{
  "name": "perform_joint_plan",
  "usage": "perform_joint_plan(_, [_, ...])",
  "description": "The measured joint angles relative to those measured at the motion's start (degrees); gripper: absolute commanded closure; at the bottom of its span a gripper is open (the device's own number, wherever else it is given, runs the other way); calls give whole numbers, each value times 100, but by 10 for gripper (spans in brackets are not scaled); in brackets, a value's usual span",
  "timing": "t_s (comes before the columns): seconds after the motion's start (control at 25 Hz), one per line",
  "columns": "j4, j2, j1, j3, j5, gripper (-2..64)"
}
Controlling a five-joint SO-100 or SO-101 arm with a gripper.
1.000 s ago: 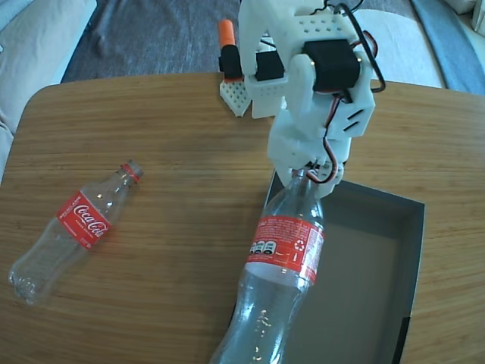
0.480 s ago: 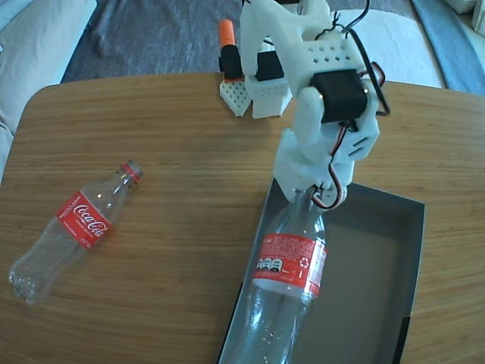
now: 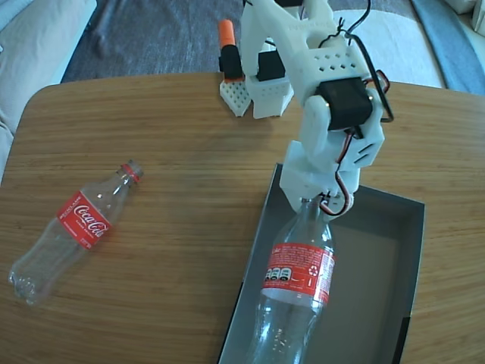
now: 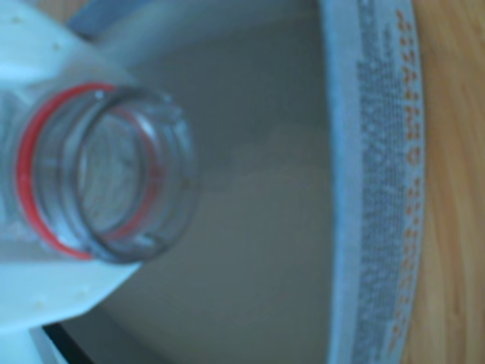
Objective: Grasp the bottles and put them in the box.
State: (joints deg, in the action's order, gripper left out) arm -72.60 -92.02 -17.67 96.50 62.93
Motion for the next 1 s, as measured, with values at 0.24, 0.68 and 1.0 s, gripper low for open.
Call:
perform_joint_plan(0.24, [0,0,0,167,-9,618])
perform_joint_plan(0.68, [396,53,0,431,-334,618])
perform_joint_plan(1.0, [633,53,-97,712,-316,618])
